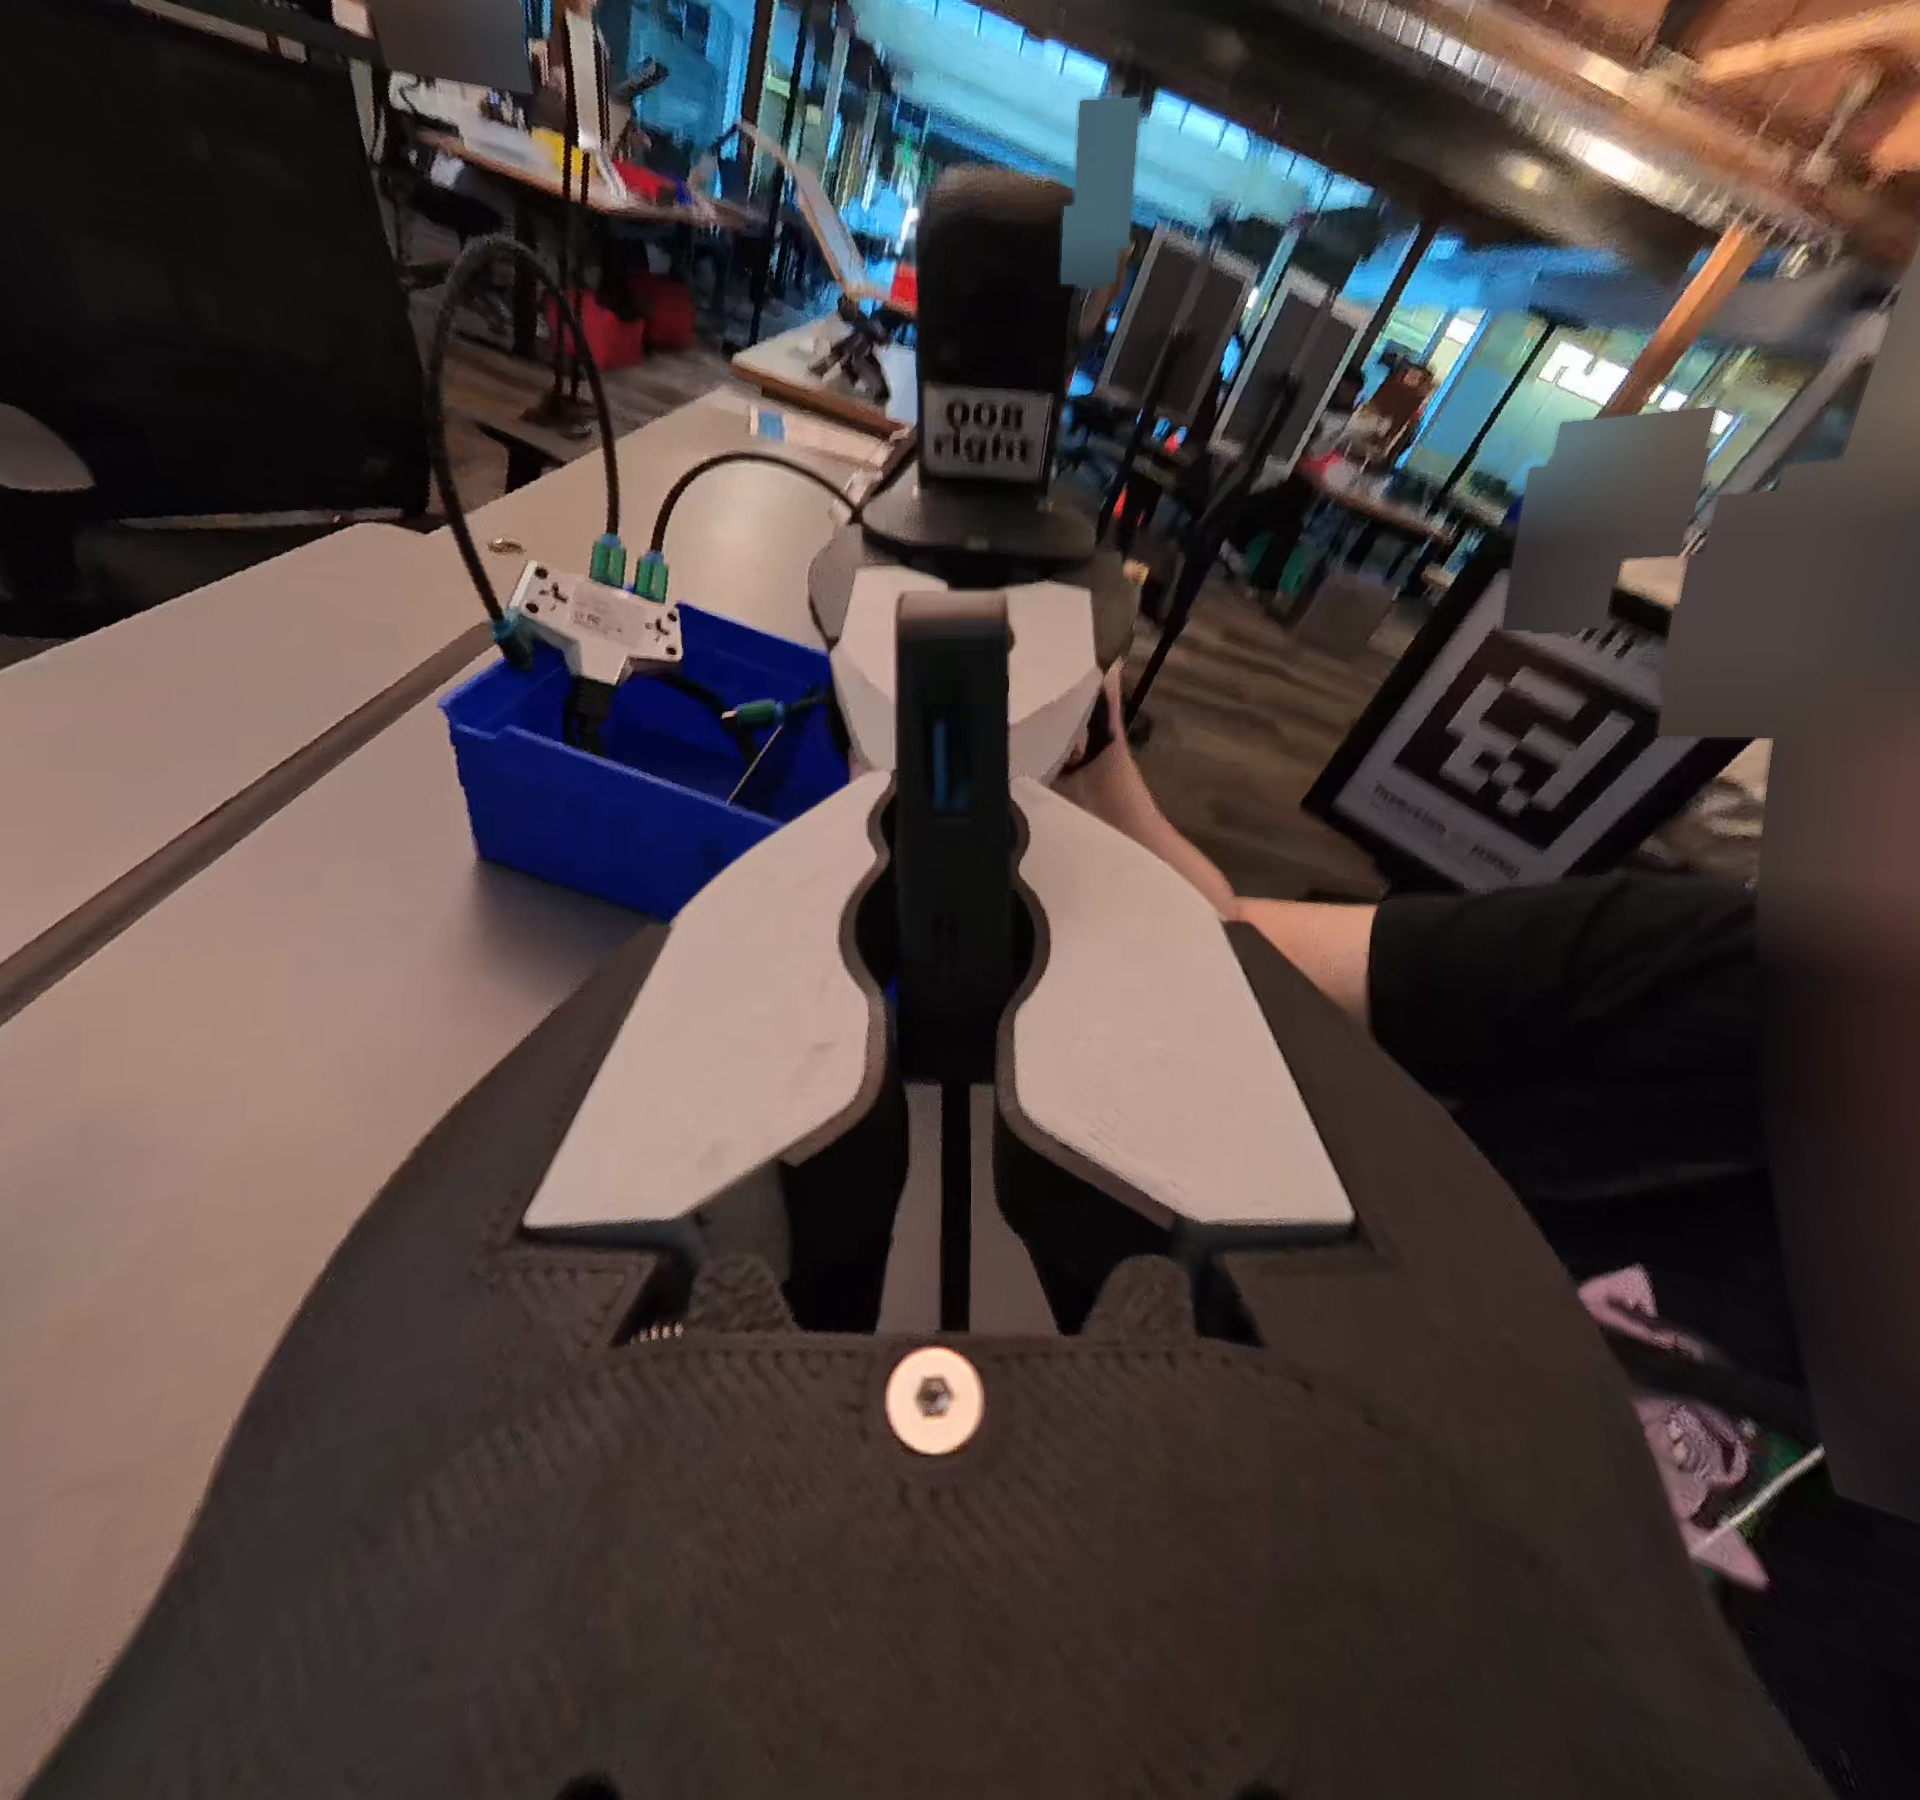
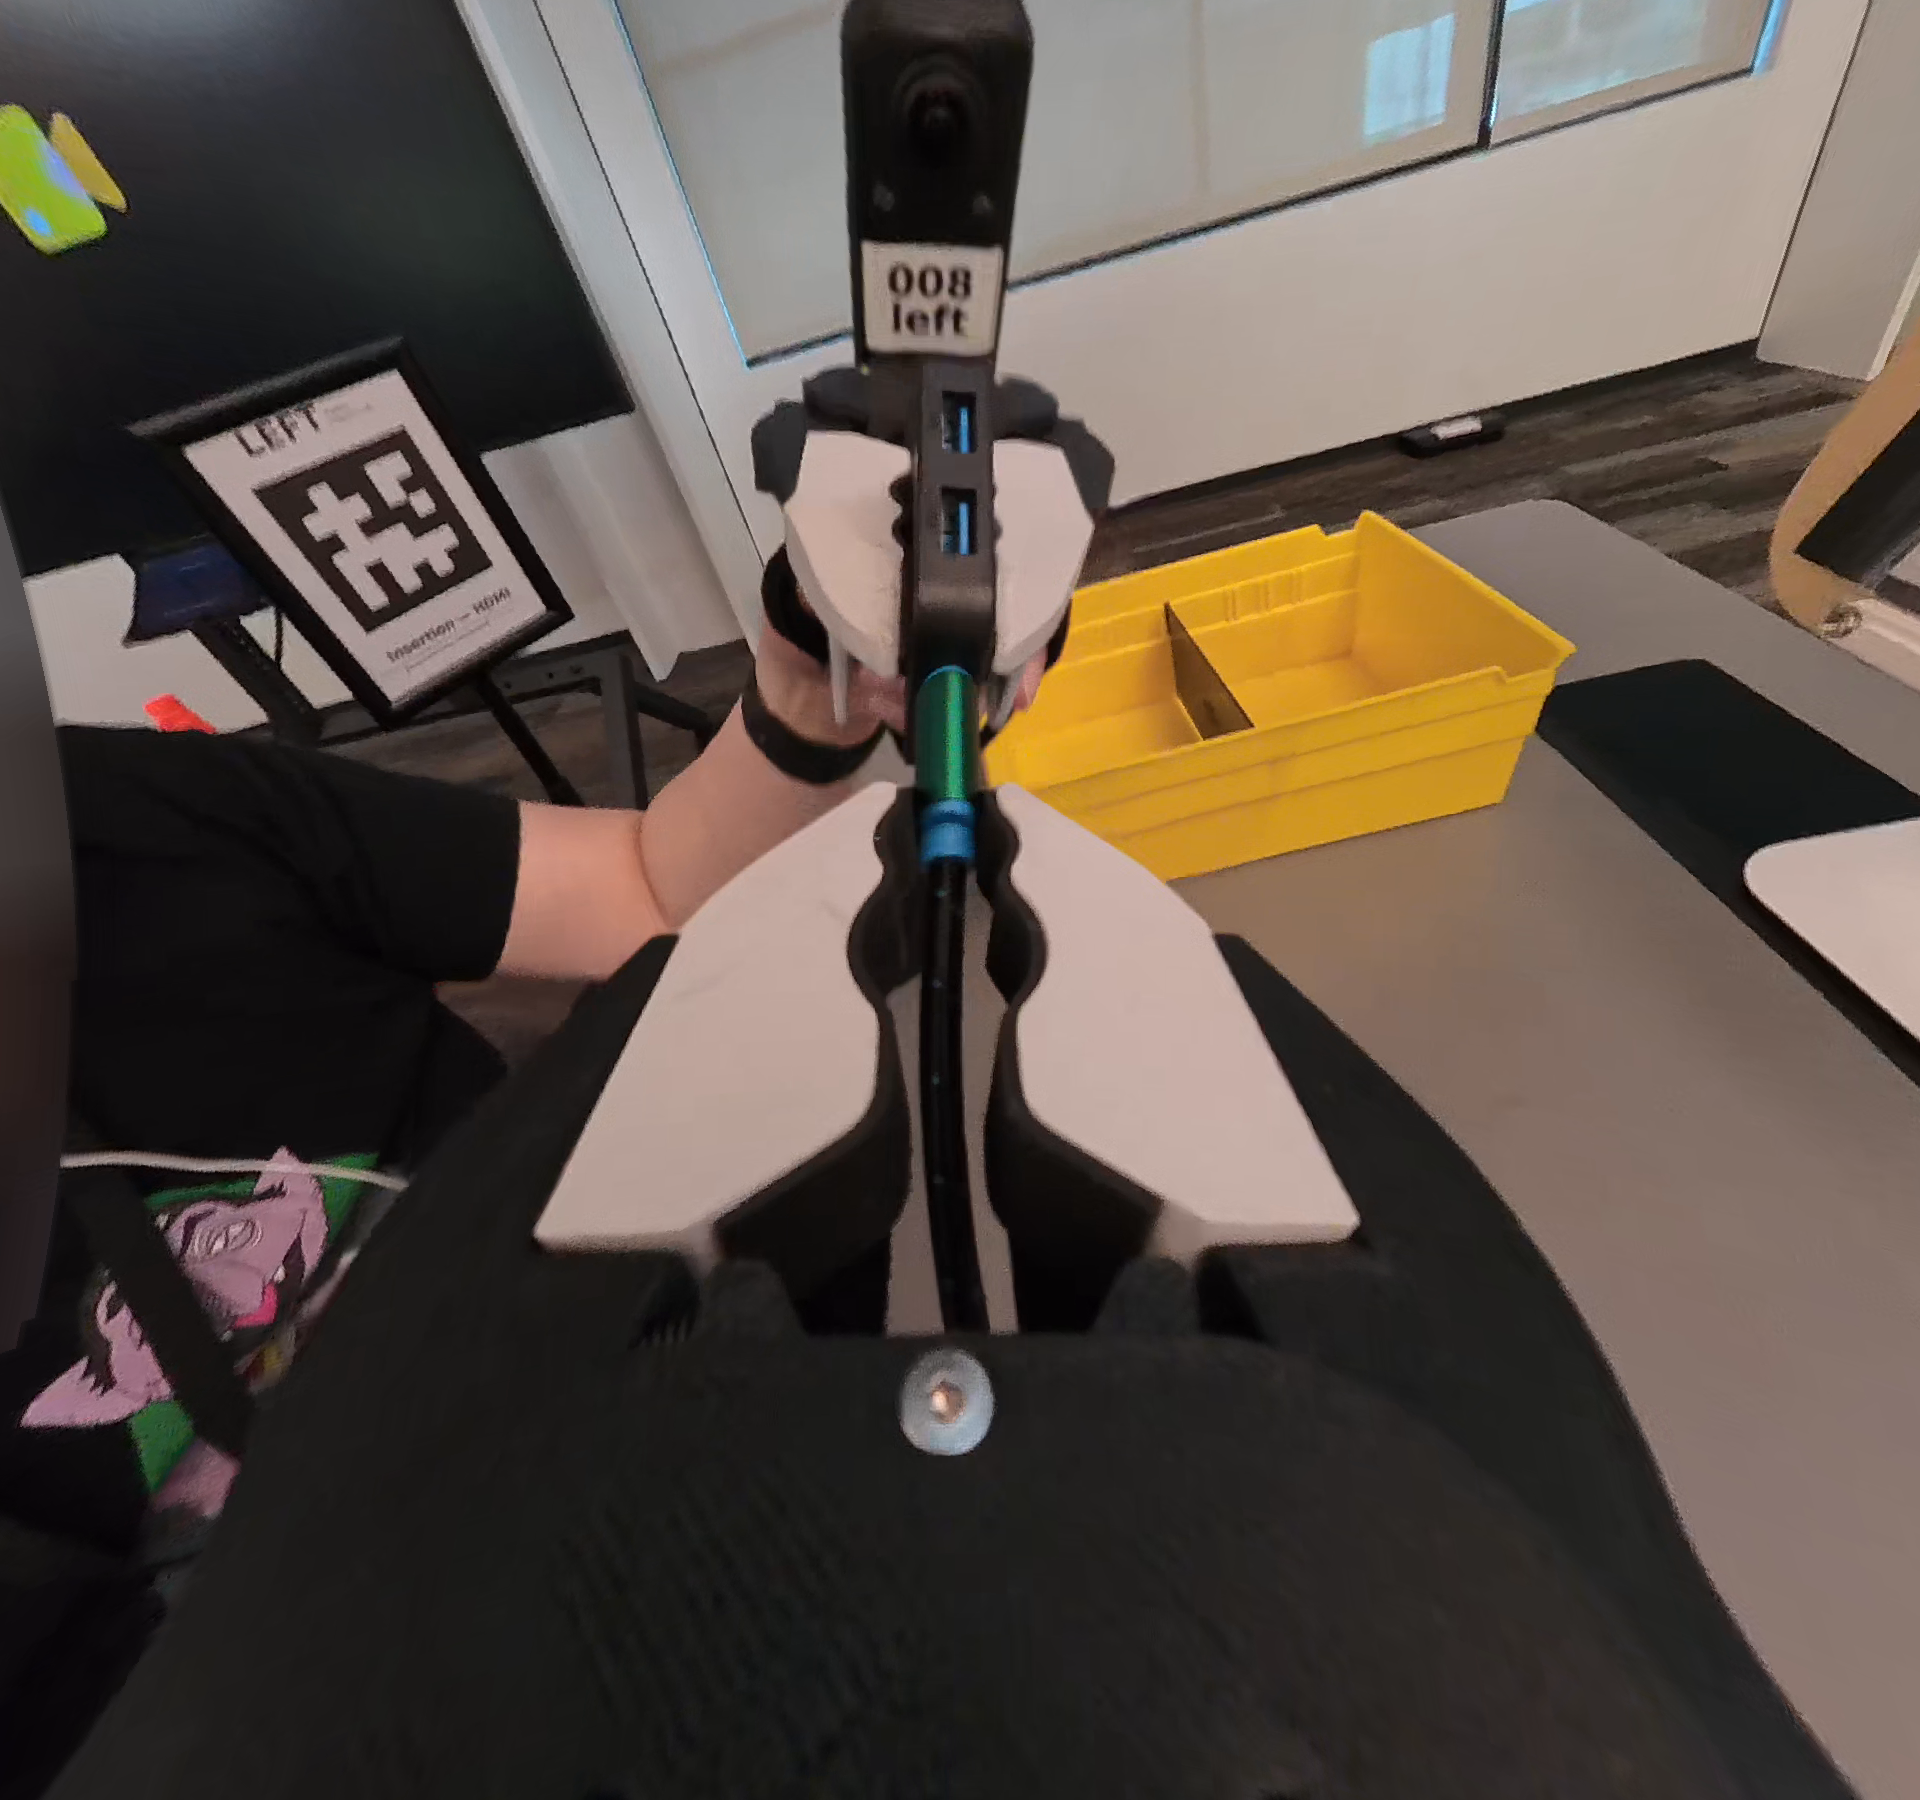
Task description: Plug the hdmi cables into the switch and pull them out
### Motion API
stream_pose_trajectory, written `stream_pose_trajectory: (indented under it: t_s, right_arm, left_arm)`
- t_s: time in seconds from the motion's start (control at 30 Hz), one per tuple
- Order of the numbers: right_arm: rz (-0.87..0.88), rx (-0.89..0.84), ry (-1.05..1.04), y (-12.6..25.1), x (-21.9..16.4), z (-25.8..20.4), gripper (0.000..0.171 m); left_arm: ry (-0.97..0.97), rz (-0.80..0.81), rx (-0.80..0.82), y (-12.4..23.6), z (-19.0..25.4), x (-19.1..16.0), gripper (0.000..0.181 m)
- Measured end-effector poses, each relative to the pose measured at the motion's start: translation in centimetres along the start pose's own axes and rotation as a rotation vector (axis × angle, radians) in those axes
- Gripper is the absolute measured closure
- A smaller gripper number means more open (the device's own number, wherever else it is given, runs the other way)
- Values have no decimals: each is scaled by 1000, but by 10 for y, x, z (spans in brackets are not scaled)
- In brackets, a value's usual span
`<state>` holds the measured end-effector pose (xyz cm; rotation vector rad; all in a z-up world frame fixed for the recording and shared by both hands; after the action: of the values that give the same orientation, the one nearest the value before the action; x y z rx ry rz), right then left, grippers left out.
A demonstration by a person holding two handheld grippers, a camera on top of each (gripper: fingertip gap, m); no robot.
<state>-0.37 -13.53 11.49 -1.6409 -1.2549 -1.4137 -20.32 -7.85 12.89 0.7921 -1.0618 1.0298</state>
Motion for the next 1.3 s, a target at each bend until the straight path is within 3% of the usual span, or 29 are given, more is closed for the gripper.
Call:
stream_pose_trajectory:
  t_s: [0.03,0.23,1.07,1.3]
  right_arm:
    - [-37,2,10,4,0,-1,160]
    - [-162,-18,82,17,-2,-6,160]
    - [-52,-51,44,13,-3,7,161]
    - [-68,-5,54,11,-2,3,160]
  left_arm:
    - [-23,-13,11,1,2,0,167]
    - [-18,-135,-29,-4,3,-10,168]
    - [13,-54,15,-2,-11,-16,168]
    - [29,-61,-66,1,-10,-12,167]
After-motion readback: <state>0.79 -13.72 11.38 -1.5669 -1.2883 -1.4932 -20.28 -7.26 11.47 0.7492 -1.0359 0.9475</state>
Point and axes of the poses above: each gripper's, where its closed fingertips meet, y back along the fingers, x out of its top, z = x × y across the jaws, the point moved 10 cm from there along y, back along the fingers, and after that the axes turned 4 degrees about -x, right-handed, at the moved point
